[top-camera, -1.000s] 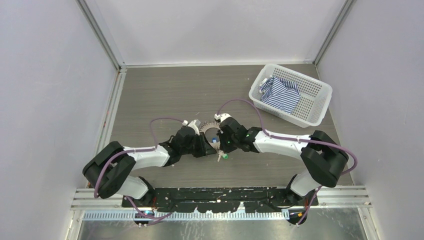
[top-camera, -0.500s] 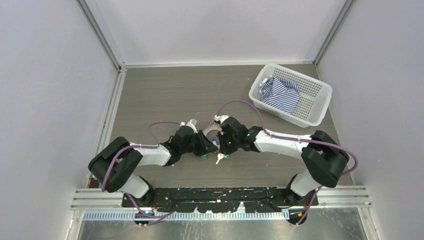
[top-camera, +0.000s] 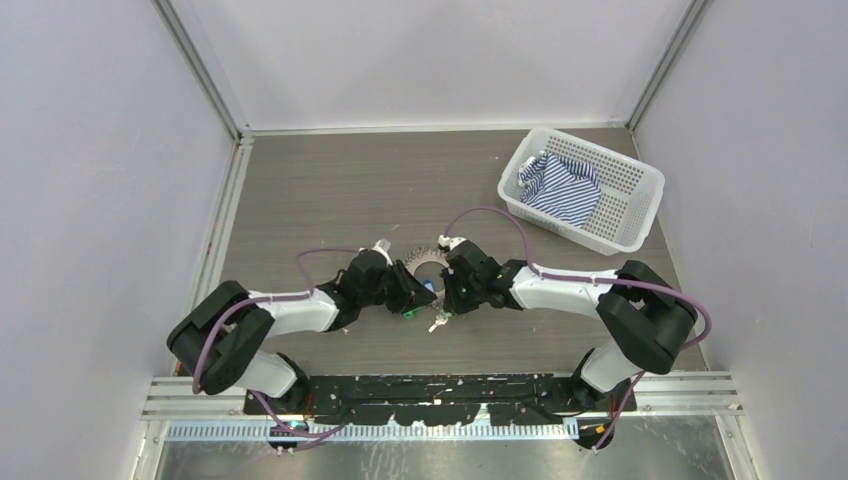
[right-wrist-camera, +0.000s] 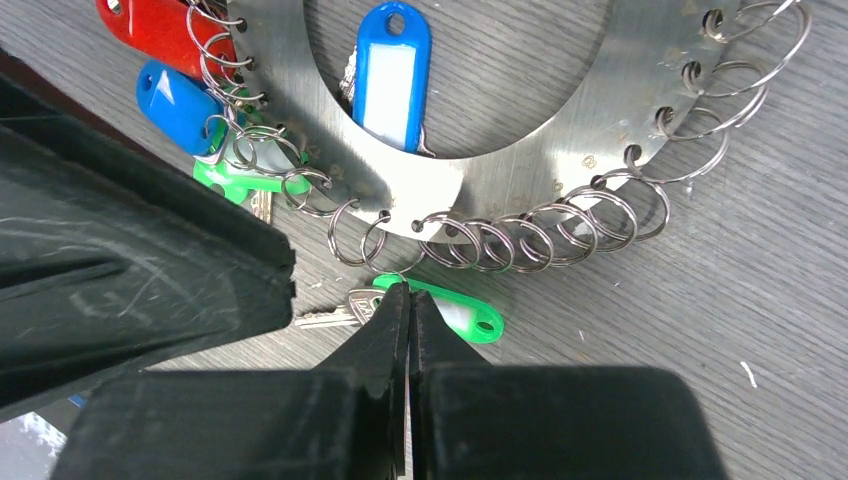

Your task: Remove the keys from the keyring

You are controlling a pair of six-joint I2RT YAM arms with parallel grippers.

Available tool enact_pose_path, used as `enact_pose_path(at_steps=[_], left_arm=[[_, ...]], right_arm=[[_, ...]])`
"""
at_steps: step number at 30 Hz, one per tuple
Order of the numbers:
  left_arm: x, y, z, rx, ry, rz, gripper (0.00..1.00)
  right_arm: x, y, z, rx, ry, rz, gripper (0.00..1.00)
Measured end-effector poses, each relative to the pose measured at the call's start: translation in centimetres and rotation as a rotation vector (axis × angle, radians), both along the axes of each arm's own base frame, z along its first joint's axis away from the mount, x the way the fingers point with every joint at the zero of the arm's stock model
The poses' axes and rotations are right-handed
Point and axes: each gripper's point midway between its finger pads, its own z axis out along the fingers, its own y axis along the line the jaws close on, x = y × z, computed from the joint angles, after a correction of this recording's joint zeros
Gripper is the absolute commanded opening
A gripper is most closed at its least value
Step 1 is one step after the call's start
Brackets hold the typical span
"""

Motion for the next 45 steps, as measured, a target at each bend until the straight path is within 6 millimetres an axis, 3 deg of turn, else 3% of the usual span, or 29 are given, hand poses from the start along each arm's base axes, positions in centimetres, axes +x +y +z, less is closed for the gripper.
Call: enact_pose_path(at_steps=[6, 9, 13, 17, 28, 38, 42, 45], left_arm=[[0.9, -0.7, 2.4, 0.0, -0.033, -0.012, 0.22], [1.3, -1.0, 2.9, 0.008, -0.056, -0.026, 0.18], [1.2, -1.0, 1.5, 0.049, -0.047, -0.047, 0.1], [0.4, -0.7, -0.4, 0.119, -0.039, -0.086, 0.1], [-0.1, -0.1, 0.5, 0.208, -0.198, -0.147, 0.09], [-0.9, 1.5, -3.1, 0.346, -0.174, -0.216, 0.06], [-0.9, 1.9, -2.9, 0.388, -0.193, -0.251, 0.14], [-0.1, 1.4, -0.6, 0.389, -0.267, -0.279, 0.12]], right_arm=[[0.3, 0.0, -0.2, 0.014, -0.007, -0.013, 0.01], [0.6, -0.2, -0.2, 0.021, -0.01, -0.023, 0.01], [1.0, -0.6, -0.1, 0.028, -0.007, -0.039, 0.01], [1.1, -0.7, 0.0, 0.035, 0.006, -0.052, 0.01], [0.7, -0.3, 0.8, 0.069, 0.097, -0.111, 0.01], [0.5, -1.2, 0.6, 0.023, 0.11, -0.121, 0.01], [0.6, -1.3, 0.5, 0.017, 0.108, -0.123, 0.01], [0.7, -1.4, 0.5, 0.012, 0.1, -0.121, 0.01]])
